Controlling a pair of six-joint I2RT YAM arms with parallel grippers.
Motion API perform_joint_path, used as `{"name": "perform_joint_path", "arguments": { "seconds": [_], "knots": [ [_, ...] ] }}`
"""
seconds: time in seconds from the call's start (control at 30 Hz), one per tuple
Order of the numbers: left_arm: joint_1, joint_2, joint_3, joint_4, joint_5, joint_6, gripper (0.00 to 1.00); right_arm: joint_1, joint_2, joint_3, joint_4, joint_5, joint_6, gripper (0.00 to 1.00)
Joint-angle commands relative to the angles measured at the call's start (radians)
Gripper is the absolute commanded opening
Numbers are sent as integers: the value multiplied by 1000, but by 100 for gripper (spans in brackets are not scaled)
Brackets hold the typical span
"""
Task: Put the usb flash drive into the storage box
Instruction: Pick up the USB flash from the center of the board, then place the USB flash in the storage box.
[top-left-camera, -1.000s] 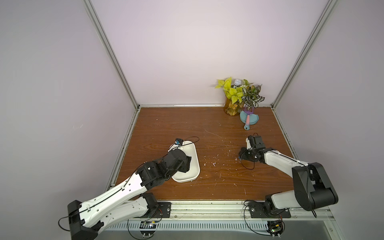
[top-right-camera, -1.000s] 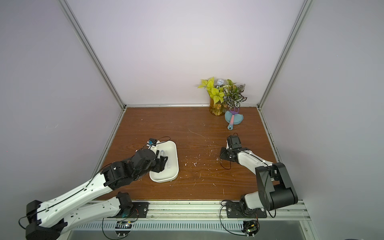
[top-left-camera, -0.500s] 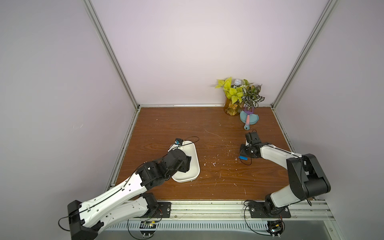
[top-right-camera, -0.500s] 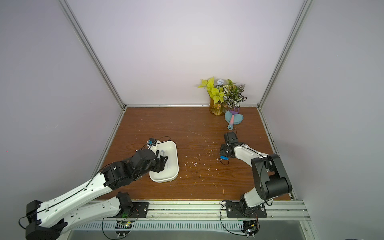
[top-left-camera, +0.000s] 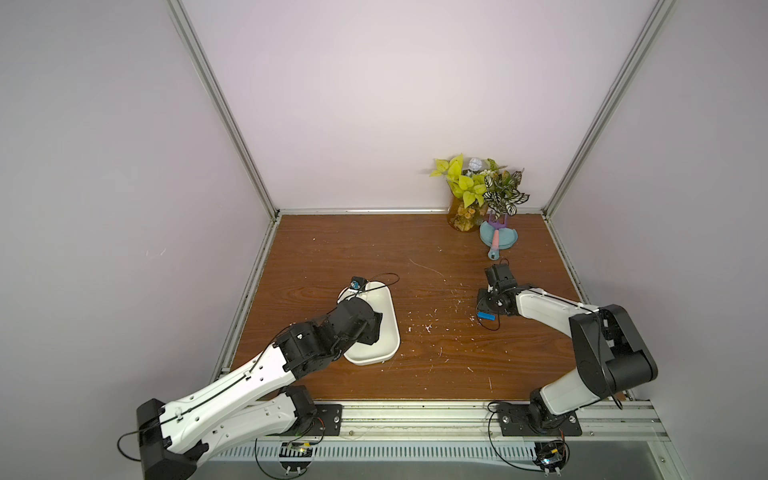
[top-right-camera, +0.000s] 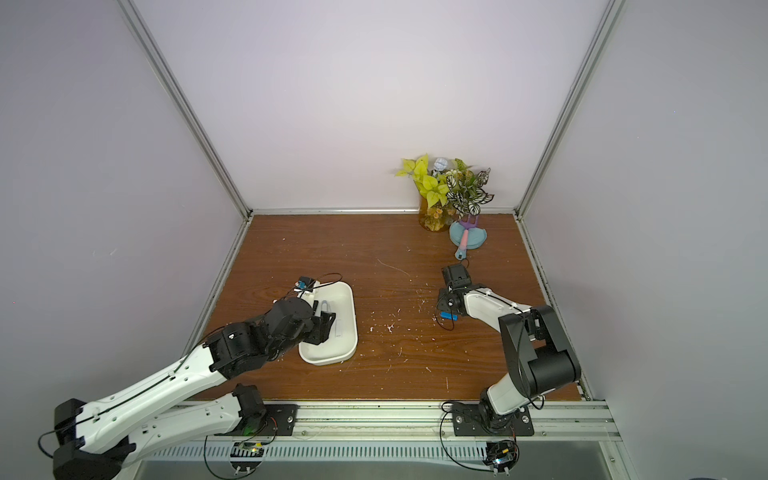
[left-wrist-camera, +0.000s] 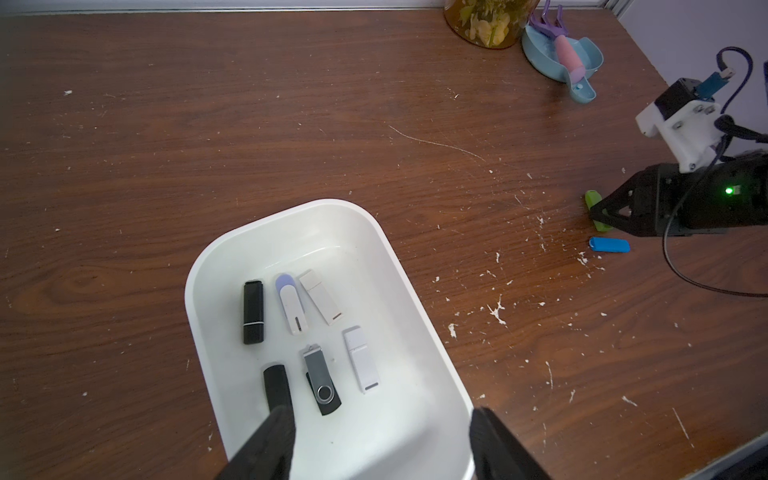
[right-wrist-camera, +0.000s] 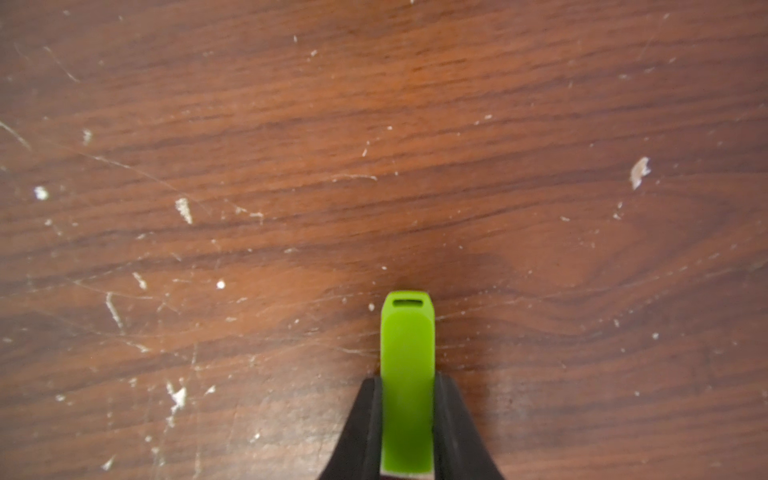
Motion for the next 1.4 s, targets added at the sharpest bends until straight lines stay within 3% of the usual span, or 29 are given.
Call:
{"name": "perform_joint_path", "arguments": {
  "seconds": [0.0,0.13,0.33,0.53,0.7,0.9,1.37],
  "knots": [
    [9,-21,-12,-26,-28,-5,66,25,-35,55,-28,0,-2,12],
    [9,-57,-13,-26,-44,-8,66,120,-127,96,-52,-29,29,12],
    [9,-122,-16,-31,-78,-20,67,364,-200,188,-12,-93,174,11],
    [9,-197,-19,-44,-132,-44,67,625,-49,348,14,-9,268,11],
    [8,-251,-27,-43,-157,-56,67,771,146,532,-53,76,282,12],
    [10,-249,-28,-44,-157,-56,67,826,316,657,-94,112,297,12],
    [10,-248,-29,-46,-159,-59,67,810,578,928,-304,274,271,12]
  ]
}}
